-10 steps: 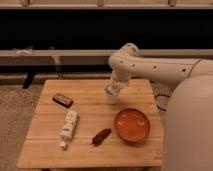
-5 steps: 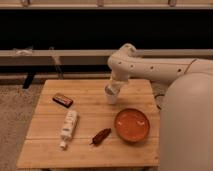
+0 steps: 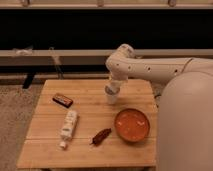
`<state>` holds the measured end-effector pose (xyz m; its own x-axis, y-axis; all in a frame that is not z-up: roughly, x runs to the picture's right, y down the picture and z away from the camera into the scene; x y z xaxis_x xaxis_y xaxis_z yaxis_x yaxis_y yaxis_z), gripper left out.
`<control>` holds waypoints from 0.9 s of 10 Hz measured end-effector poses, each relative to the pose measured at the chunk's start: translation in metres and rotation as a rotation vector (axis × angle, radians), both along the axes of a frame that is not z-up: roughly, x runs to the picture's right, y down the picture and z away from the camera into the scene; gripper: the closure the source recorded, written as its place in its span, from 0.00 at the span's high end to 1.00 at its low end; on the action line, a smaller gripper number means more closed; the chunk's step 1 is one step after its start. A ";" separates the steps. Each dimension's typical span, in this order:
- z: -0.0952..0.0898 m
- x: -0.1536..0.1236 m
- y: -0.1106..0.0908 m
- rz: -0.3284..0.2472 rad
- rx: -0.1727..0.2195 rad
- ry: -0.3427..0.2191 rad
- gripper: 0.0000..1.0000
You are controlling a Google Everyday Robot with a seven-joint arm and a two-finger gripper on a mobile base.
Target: Place the white sponge in the ceramic cup
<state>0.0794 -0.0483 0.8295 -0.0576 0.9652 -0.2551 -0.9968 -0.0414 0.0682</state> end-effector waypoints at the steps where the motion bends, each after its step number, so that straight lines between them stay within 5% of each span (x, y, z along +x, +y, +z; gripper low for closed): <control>1: 0.002 -0.002 0.000 -0.008 0.013 0.001 0.80; 9: 0.001 -0.006 -0.001 -0.030 0.027 -0.002 0.80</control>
